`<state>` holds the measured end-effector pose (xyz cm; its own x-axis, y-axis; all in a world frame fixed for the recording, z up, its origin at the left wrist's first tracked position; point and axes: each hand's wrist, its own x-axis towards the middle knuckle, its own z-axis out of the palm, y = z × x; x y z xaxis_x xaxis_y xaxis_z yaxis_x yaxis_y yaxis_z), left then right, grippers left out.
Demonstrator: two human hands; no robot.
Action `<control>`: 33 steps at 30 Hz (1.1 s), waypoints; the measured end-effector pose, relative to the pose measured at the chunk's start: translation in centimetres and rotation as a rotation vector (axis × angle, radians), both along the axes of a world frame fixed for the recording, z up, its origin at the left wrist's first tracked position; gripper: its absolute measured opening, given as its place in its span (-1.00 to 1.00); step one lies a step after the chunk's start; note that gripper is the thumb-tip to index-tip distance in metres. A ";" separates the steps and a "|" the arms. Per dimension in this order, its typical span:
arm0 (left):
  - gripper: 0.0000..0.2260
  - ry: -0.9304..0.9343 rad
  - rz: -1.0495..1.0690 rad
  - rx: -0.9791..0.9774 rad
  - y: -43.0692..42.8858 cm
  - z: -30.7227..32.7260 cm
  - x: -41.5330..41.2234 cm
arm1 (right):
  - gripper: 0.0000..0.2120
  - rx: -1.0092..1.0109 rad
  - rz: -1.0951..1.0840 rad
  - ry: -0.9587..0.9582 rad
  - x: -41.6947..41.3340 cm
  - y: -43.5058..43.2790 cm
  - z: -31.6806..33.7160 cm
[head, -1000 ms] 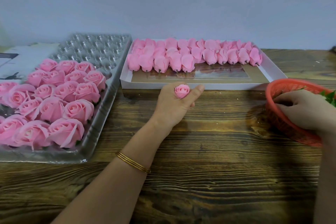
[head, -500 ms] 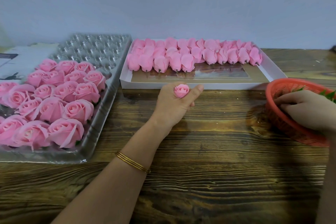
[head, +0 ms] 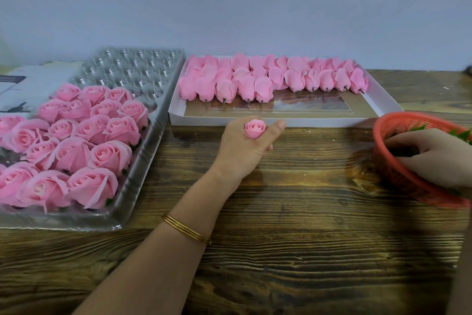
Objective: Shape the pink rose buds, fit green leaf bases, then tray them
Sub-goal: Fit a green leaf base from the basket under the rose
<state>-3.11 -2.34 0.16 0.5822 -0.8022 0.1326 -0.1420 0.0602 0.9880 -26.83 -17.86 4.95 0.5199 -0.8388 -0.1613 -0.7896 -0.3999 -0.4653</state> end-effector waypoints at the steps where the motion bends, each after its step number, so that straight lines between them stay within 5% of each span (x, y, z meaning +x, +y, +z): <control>1: -0.71 -0.001 -0.003 0.002 0.0 0.0 0.0 | -0.68 -0.012 -0.007 -0.008 0.1 0.1 0.0; 11: -0.70 0.011 -0.016 0.009 0.0 -0.2 0.3 | -0.96 -0.165 -0.088 -0.041 0.9 -0.6 -0.9; 29: -0.68 0.018 0.003 -0.005 -0.1 0.0 0.2 | -0.47 -0.262 -0.330 -0.437 -2.6 -4.1 -2.3; 33: -0.69 0.037 0.003 -0.003 -0.1 0.1 0.2 | -0.64 -0.248 -0.319 -0.672 -0.2 0.5 1.2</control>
<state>-2.90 -2.45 0.25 0.5890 -0.8001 0.1136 -0.1055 0.0632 0.9924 -27.08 -17.33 6.18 0.1680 -0.9345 0.3139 -0.4646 -0.3559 -0.8108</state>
